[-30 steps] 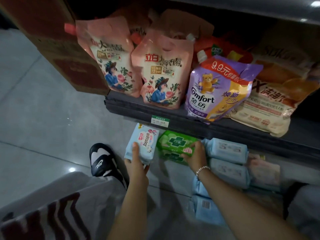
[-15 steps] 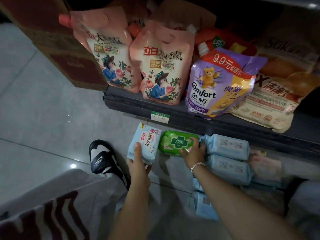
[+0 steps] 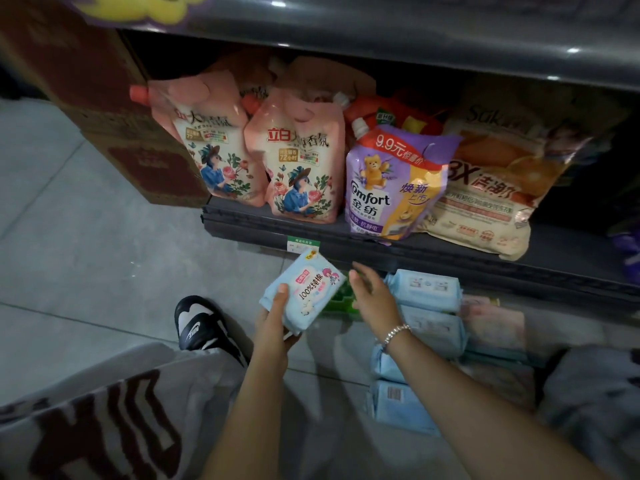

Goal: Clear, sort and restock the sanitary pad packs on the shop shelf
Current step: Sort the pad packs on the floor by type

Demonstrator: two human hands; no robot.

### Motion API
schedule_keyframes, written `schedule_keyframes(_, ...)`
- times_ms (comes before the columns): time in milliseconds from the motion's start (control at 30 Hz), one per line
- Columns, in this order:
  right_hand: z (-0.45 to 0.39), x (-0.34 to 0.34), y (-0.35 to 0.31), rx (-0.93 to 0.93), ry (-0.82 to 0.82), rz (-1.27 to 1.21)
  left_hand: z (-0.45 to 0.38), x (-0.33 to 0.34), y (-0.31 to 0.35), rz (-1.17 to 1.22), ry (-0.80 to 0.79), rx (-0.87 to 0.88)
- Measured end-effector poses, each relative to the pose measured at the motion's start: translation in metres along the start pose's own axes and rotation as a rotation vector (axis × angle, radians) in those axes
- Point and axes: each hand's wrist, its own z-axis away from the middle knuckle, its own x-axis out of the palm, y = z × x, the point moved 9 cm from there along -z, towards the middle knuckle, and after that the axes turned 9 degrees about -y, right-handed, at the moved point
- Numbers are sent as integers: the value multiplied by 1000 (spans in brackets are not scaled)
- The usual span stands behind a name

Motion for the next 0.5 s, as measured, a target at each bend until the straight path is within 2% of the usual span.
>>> schedule_keyframes(233, 50, -32, -12, -10, -68, -198, 31, 51, -7, -265, -288, -82)
schedule_keyframes(367, 85, -72, 6, 16, 8, -259, 49, 78, -22, -392, -460, -140)
schedule_keyframes(500, 119, -101, 36, 90, 57, -359, 67, 108, -46, -412, -578, -219)
